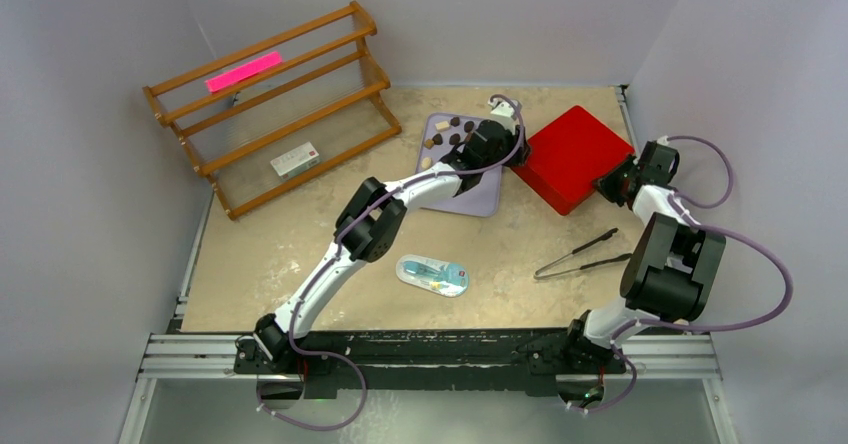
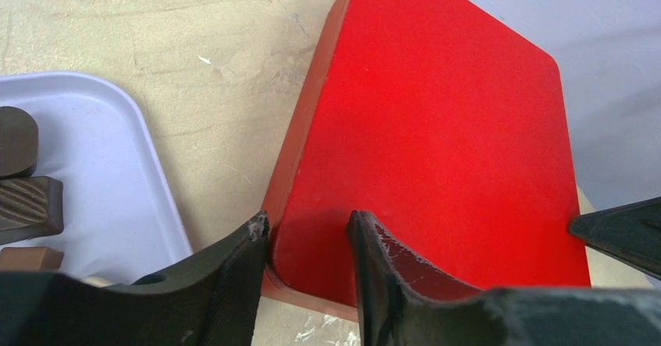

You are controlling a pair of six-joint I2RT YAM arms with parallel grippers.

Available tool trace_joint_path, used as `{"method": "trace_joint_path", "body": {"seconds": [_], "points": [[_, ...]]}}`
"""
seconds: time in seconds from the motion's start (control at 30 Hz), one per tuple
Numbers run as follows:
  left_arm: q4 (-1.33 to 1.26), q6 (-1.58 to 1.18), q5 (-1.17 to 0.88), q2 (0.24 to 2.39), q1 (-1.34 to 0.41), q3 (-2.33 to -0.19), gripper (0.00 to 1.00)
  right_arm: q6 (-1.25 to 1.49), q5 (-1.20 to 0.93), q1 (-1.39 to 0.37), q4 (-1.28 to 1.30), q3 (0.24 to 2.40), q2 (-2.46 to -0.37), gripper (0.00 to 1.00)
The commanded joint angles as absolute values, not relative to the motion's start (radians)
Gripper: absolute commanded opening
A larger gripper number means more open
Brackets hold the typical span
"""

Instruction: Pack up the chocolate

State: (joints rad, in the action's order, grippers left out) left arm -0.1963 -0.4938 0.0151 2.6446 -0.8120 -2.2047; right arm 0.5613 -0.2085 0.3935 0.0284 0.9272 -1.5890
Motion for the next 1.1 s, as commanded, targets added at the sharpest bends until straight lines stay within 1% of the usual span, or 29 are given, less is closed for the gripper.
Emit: {"method": "trace_joint_path", "body": {"seconds": [0.0, 0.07, 0.17, 0.27, 0.37, 0.4, 0.47, 0.57, 0.63, 0.73, 0.83, 0.97, 1.07], "points": [[-0.199, -0.503, -0.049, 2.602, -0.874, -2.192, 0.45, 0.537, -0.170, 0.373, 0.094, 0.846, -1.630, 0.13], [-0.187, -0.509, -0.044, 2.609, -0.874, -2.193, 0.45, 0.532, -0.175, 0.373, 0.082, 0.836, -1.637, 0.12], [-0.174, -0.514, -0.042, 2.621, -0.874, -2.194, 0.41, 0.525, -0.207, 0.373, 0.104, 0.851, -1.645, 0.15], [-0.152, -0.516, -0.027, 2.615, -0.874, -2.185, 0.40, 0.496, -0.211, 0.373, 0.165, 0.913, -1.608, 0.27], [-0.161, -0.510, -0.023, 2.589, -0.874, -2.159, 0.42, 0.481, -0.147, 0.374, 0.234, 0.989, -1.531, 0.39], [-0.162, -0.508, -0.025, 2.582, -0.875, -2.157, 0.43, 0.475, -0.133, 0.373, 0.257, 1.016, -1.509, 0.42], [-0.163, -0.506, -0.029, 2.572, -0.874, -2.156, 0.44, 0.457, -0.108, 0.373, 0.301, 1.063, -1.481, 0.42], [-0.163, -0.509, -0.038, 2.559, -0.874, -2.157, 0.48, 0.434, -0.113, 0.373, 0.333, 1.096, -1.458, 0.36], [-0.160, -0.510, -0.044, 2.545, -0.873, -2.157, 0.49, 0.427, -0.138, 0.371, 0.343, 1.097, -1.452, 0.27], [-0.151, -0.514, -0.054, 2.522, -0.872, -2.154, 0.52, 0.423, -0.153, 0.358, 0.329, 1.070, -1.443, 0.12], [-0.142, -0.515, -0.056, 2.485, -0.870, -2.130, 0.56, 0.422, -0.129, 0.356, 0.322, 1.023, -1.465, 0.01], [-0.117, -0.527, -0.045, 2.408, -0.861, -2.065, 0.60, 0.424, -0.088, 0.357, 0.284, 0.956, -1.524, 0.00], [-0.084, -0.531, -0.048, 2.326, -0.849, -2.009, 0.62, 0.420, -0.041, 0.357, 0.286, 0.963, -1.565, 0.00]]}}
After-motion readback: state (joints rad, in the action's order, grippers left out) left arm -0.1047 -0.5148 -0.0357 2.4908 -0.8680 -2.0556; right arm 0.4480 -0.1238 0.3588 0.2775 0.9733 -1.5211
